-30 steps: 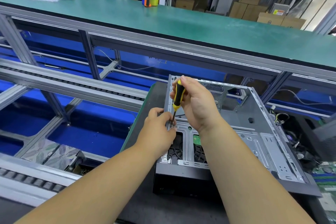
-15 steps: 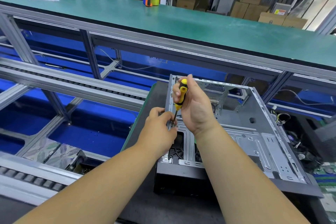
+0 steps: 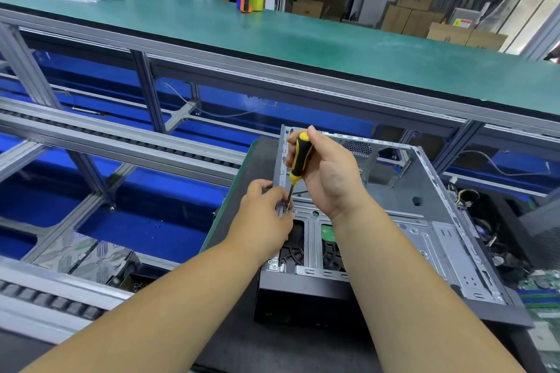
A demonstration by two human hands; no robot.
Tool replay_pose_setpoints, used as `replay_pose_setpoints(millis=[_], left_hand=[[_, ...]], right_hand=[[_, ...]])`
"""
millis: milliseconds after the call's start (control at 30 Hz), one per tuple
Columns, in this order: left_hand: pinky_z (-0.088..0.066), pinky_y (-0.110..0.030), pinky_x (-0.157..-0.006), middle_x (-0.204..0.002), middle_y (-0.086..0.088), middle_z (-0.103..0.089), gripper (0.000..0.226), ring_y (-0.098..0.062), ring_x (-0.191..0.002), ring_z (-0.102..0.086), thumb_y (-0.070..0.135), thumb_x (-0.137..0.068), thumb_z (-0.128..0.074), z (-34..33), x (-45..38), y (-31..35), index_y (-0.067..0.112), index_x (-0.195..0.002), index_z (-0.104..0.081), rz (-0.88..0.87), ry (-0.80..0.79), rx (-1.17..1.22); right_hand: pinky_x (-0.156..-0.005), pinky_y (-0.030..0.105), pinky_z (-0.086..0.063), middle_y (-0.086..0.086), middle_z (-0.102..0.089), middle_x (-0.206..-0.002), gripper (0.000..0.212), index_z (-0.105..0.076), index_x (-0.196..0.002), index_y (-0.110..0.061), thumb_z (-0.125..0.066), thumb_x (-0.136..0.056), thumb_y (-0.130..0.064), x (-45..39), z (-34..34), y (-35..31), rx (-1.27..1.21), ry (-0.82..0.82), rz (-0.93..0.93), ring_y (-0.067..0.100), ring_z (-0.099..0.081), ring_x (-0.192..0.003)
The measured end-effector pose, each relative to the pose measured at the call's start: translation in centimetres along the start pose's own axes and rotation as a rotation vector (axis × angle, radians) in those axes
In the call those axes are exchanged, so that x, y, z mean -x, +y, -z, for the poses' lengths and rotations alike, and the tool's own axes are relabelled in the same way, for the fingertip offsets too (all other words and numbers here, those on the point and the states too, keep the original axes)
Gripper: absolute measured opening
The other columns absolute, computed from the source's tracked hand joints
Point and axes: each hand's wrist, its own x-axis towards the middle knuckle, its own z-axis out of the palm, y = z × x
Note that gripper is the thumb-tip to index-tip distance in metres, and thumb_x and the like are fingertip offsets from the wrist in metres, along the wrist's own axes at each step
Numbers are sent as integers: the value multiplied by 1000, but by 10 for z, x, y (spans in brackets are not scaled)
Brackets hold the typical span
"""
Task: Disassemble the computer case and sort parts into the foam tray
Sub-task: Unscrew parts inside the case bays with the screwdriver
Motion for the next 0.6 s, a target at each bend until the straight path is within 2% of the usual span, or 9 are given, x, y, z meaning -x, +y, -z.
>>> replay_pose_setpoints(millis=[200, 367, 433, 600], left_hand=[[-43, -26, -81, -116, 19, -31, 12, -11, -111, -41, 28, -85, -65, 0, 1, 1, 36, -87, -57, -4, 8, 9], [-43, -27, -82, -116, 18, -31, 16, -12, -112, -42, 28, -85, -65, 2, 1, 2, 39, -87, -53, -16, -2, 11], [-47, -30, -84, -116, 18, -31, 13, -12, -112, -42, 27, -85, -65, 2, 1, 2, 37, -87, -56, -11, -5, 19], [-49, -32, -84, -118, 17, -32, 11, -12, -112, -41, 27, -85, -65, 2, 1, 3, 35, -88, -58, 2, 1, 12]], right_hand=[[-61, 26, -38, 5, -47, -67, 30, -51, -91, -8, -33, -108, -24, -3, -6, 3, -98, -6, -10, 13, -46, -59], [-54, 21, -37, -2, -46, -59, 37, -50, -89, -14, -31, -106, -41, -4, -11, 10, -93, -20, 14, 10, -40, -53], [-54, 20, -37, -3, -45, -60, 35, -48, -85, -17, -38, -102, -46, -5, -10, 9, -97, -54, 14, 11, -38, -53], [-62, 23, -42, -1, -51, -69, 22, -47, -82, -18, -48, -99, -32, -2, -2, 7, 38, -74, 37, 15, -45, -62]])
